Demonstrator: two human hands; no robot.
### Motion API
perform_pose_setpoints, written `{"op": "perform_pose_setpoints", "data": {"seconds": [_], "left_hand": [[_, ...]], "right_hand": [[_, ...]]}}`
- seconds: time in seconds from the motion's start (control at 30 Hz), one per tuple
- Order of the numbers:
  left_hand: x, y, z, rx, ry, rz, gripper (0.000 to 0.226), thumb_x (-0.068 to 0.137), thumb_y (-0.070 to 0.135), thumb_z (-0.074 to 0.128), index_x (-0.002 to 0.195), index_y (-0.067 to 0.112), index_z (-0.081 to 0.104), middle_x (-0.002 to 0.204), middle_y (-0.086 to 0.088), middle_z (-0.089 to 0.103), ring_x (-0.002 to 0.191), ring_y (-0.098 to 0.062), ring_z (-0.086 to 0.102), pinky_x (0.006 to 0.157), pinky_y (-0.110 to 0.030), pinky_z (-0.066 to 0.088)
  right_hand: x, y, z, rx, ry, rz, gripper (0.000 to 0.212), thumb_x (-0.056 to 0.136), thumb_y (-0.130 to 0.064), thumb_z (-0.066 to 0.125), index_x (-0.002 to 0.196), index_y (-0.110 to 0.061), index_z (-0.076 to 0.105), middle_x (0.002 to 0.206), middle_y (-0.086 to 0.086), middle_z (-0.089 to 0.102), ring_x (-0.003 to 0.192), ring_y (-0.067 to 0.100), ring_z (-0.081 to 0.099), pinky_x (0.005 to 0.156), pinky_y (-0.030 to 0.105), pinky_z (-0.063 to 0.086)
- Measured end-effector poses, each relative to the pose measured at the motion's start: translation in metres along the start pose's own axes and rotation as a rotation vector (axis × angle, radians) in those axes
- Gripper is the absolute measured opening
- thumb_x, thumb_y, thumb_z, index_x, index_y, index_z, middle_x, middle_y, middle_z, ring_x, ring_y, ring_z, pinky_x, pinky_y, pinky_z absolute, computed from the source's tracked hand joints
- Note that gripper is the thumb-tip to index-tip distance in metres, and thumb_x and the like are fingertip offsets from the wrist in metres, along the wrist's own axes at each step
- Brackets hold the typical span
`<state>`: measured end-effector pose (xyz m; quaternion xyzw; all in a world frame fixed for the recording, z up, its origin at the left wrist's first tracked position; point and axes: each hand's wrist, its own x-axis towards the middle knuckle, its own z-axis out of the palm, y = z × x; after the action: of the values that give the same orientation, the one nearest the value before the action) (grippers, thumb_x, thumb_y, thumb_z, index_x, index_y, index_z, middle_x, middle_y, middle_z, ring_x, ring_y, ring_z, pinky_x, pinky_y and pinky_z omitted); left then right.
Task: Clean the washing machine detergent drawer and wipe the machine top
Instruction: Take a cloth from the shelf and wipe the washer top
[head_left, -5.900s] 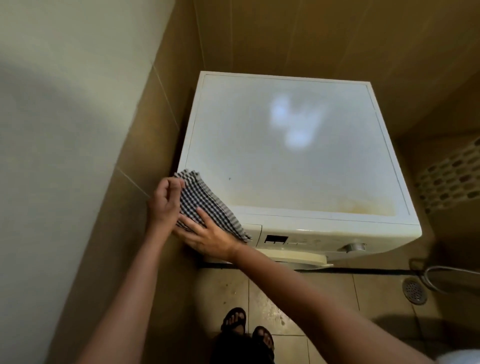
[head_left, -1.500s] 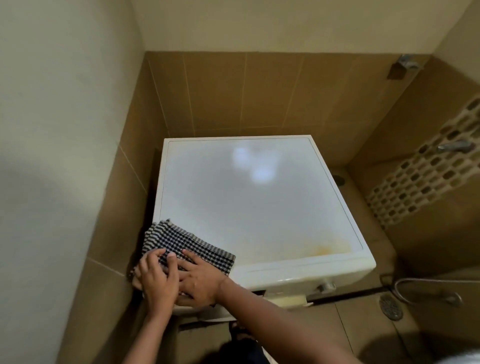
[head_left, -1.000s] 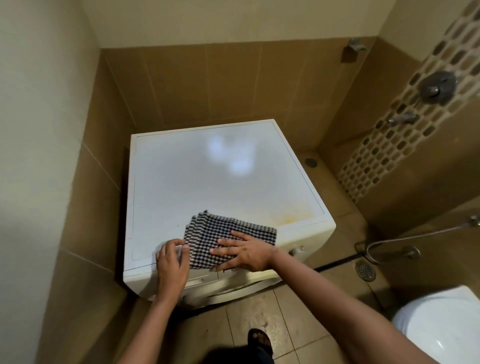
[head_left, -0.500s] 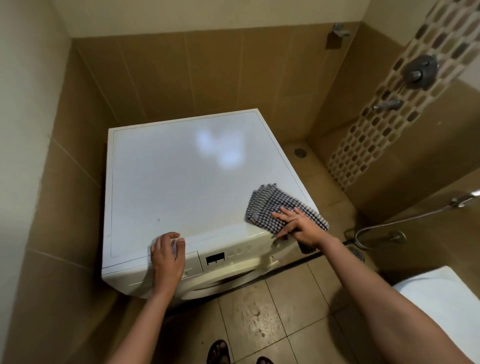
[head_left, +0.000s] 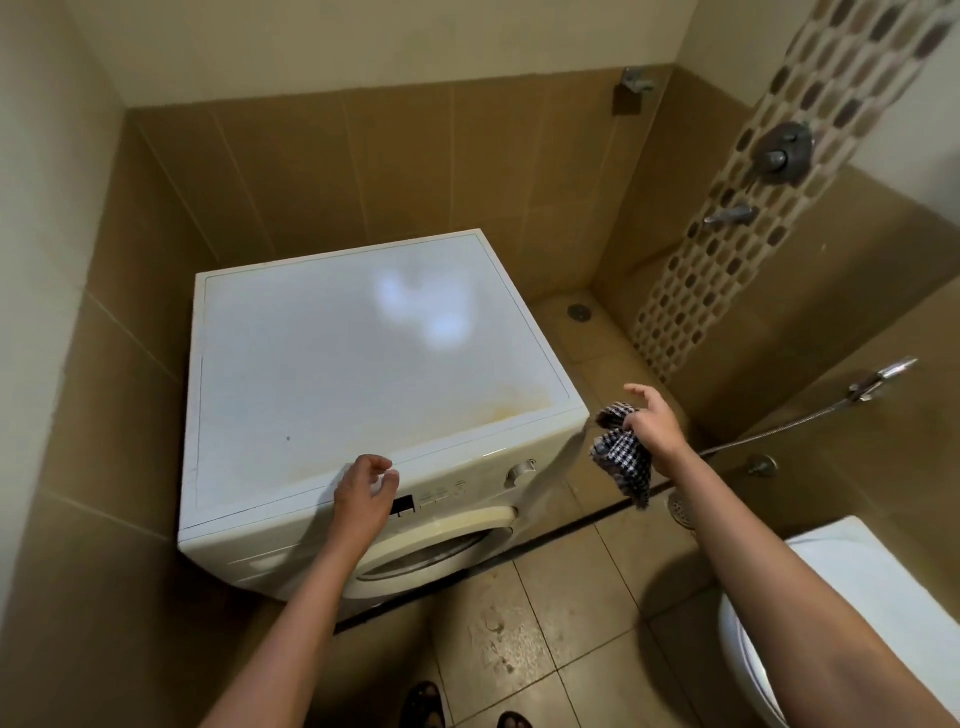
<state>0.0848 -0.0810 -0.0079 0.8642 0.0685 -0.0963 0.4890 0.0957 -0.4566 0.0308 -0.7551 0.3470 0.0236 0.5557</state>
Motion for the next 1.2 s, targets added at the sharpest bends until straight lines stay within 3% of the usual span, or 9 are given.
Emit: {"op": "perform_pose_setpoints", "data": {"seconds": [0.2,0.37,0.43,0.6,0.73,0.9,1.03,1.13,1.2], "left_hand": [[-0.011,0.053,0.019,-0.248,-0.351,-0.333,0.046,0.097,0.051,0.044,0.110,0.011,0.062,0.117,-0.008,0.066,0.100,-0.017,0.062,0.085,-0.028,0.049],[-0.028,0.075,0.027,-0.492,-0.666,-0.481,0.091,0.079,0.082,0.027,0.121,0.008,0.057,0.125,-0.014,0.063,0.115,-0.026,0.059,0.101,-0.037,0.045],[-0.038,0.082,0.029,-0.659,-0.668,-0.414,0.091,0.072,0.083,0.040,0.126,0.012,0.055,0.129,-0.012,0.062,0.121,-0.027,0.057,0.108,-0.041,0.040],[-0.048,0.082,0.015,-0.896,-0.460,-0.274,0.105,0.040,0.047,0.094,0.125,-0.001,0.055,0.118,-0.015,0.068,0.109,-0.027,0.066,0.085,-0.038,0.056],[-0.047,0.078,0.010,-0.743,-0.425,-0.283,0.093,0.048,0.027,0.095,0.126,0.000,0.051,0.122,-0.015,0.066,0.116,-0.031,0.060,0.098,-0.051,0.049],[-0.036,0.086,0.000,-0.595,-0.404,-0.309,0.085,0.048,0.019,0.092,0.121,-0.004,0.056,0.116,-0.015,0.069,0.112,-0.028,0.063,0.105,-0.048,0.044],[-0.025,0.098,-0.012,-0.329,-0.287,-0.305,0.109,0.040,0.038,0.097,0.127,-0.001,0.045,0.129,-0.005,0.057,0.120,-0.025,0.055,0.102,-0.041,0.044],[-0.020,0.110,-0.021,-0.054,-0.215,-0.153,0.097,0.061,0.024,0.091,0.133,0.013,0.028,0.129,-0.007,0.043,0.122,-0.027,0.046,0.102,-0.039,0.043],[-0.014,0.116,-0.024,0.125,-0.211,0.008,0.086,0.060,0.019,0.090,0.129,0.017,0.039,0.128,-0.008,0.044,0.116,-0.024,0.047,0.097,-0.033,0.043]], "right_hand": [[-0.056,-0.024,0.012,0.731,-0.256,0.262,0.020,0.087,0.004,0.037,0.100,0.006,0.051,0.089,0.017,0.060,0.069,0.023,0.062,0.059,0.030,0.057],[-0.108,-0.041,0.049,1.041,-0.445,0.378,0.020,0.093,-0.002,0.037,0.094,0.008,0.054,0.078,0.021,0.066,0.057,0.025,0.067,0.057,0.033,0.060],[-0.120,-0.039,0.063,1.036,-0.490,0.421,0.020,0.092,-0.004,0.043,0.095,0.010,0.057,0.076,0.021,0.068,0.059,0.027,0.068,0.062,0.034,0.058],[-0.128,-0.034,0.077,0.733,-0.656,0.418,0.031,0.076,-0.015,0.076,0.098,0.004,0.065,0.092,0.015,0.064,0.079,0.025,0.062,0.078,0.035,0.053],[-0.134,-0.044,0.072,0.391,-0.599,0.410,0.023,0.090,-0.014,0.061,0.107,0.002,0.057,0.102,0.015,0.063,0.092,0.025,0.062,0.076,0.036,0.054],[-0.128,-0.060,0.065,0.288,-0.600,0.457,0.011,0.092,0.001,0.044,0.084,-0.001,0.051,0.078,0.010,0.060,0.062,0.016,0.059,0.063,0.023,0.051],[-0.121,-0.061,0.064,0.220,-0.500,0.245,0.021,0.087,0.013,0.041,0.097,0.002,0.056,0.096,0.015,0.061,0.081,0.022,0.060,0.071,0.032,0.055],[-0.118,-0.058,0.063,0.207,-0.441,0.037,0.037,0.083,0.018,0.047,0.115,-0.002,0.051,0.104,0.017,0.061,0.092,0.025,0.062,0.079,0.037,0.057],[-0.114,-0.053,0.059,0.129,-0.373,-0.126,0.051,0.081,0.015,0.055,0.121,-0.014,0.043,0.107,0.021,0.061,0.098,0.029,0.063,0.083,0.042,0.057]]}}
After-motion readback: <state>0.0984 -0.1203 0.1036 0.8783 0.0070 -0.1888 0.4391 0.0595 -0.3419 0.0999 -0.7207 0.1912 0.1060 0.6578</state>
